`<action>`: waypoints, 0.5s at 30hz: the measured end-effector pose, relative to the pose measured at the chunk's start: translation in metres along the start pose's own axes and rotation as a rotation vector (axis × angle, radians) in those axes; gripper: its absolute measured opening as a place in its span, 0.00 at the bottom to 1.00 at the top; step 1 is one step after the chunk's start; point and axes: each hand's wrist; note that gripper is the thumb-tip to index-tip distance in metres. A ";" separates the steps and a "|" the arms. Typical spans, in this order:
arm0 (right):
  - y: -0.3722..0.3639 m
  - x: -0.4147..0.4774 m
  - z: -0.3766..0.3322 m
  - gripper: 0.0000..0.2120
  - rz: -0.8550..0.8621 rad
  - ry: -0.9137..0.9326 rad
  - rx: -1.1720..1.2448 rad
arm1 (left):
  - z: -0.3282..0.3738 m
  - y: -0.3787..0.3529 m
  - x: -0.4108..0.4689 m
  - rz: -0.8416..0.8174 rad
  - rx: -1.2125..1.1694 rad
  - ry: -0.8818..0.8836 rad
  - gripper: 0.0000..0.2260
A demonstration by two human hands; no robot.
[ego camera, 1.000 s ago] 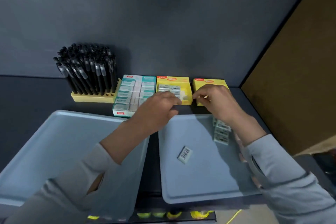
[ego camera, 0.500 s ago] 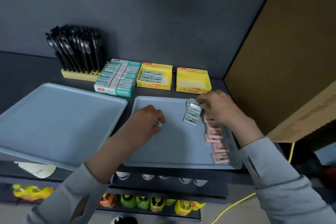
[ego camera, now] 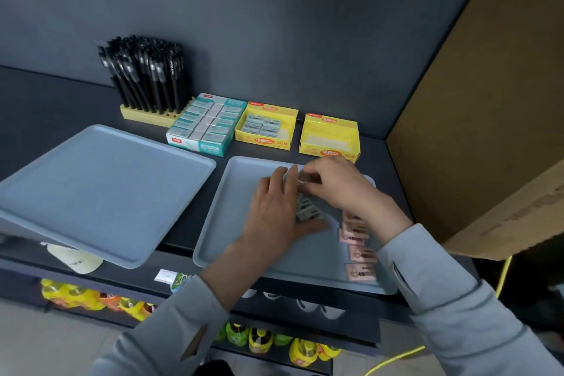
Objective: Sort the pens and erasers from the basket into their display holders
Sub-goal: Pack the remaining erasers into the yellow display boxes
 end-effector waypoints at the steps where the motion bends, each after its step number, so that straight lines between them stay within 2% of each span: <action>1: 0.002 0.001 0.000 0.06 -0.014 0.002 0.042 | -0.002 -0.002 0.002 0.009 0.032 -0.021 0.43; 4: 0.007 0.003 0.005 0.05 -0.029 -0.031 0.122 | -0.007 -0.001 0.007 0.040 0.089 -0.033 0.36; 6: 0.008 0.002 0.011 0.07 -0.006 -0.080 0.121 | -0.009 0.001 0.011 0.038 0.135 -0.036 0.36; 10: 0.012 0.001 0.023 0.08 0.057 -0.143 0.142 | -0.017 0.012 0.018 -0.068 0.229 0.073 0.39; 15: 0.010 0.001 0.023 0.07 0.069 -0.143 0.190 | -0.017 0.016 0.016 -0.023 0.204 -0.004 0.26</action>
Point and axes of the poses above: each hand's wrist, its own x-axis towards the middle knuckle, its own y-axis out of the back of the hand, z = x × y, and after that the axes turned 11 degrees about -x, right-handed
